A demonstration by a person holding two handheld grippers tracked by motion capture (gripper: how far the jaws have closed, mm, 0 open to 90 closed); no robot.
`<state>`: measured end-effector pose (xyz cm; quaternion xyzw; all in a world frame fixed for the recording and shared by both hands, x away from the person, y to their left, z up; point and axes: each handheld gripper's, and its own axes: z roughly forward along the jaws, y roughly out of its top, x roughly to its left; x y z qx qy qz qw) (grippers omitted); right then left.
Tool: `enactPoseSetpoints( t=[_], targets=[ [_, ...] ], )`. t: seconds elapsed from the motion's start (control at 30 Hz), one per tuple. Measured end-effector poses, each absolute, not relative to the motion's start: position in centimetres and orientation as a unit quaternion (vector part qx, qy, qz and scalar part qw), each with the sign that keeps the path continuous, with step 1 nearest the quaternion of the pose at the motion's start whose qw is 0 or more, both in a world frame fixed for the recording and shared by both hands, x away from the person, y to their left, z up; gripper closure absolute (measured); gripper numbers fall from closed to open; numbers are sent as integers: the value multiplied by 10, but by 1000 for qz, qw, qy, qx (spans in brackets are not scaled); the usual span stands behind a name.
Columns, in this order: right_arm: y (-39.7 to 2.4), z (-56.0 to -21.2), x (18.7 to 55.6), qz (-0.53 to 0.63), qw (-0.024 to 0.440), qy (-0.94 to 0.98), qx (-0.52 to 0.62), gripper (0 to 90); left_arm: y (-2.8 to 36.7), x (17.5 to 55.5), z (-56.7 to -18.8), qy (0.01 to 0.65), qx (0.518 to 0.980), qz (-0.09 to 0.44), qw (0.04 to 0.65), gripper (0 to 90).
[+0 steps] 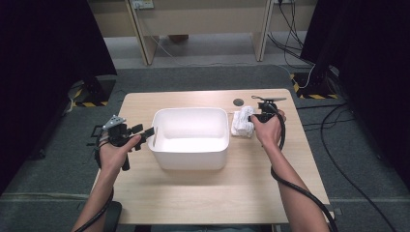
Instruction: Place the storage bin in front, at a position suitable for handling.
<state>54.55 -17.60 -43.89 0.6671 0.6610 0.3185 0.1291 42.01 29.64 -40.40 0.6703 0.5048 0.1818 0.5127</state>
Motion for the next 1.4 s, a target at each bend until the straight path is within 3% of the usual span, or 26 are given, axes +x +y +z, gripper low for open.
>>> enactPoseSetpoints(
  t=[0.37,0.73,1.4],
  targets=[
    [-171,-469,578,300,105,653,687,472,296,418,-408,504,673,178,510,383],
    [-161,-483,588,304,116,648,689,440,297,416,-407,502,672,179,515,382],
    [-154,-479,588,307,140,642,689,428,296,415,-407,502,672,181,514,383]
  ],
)
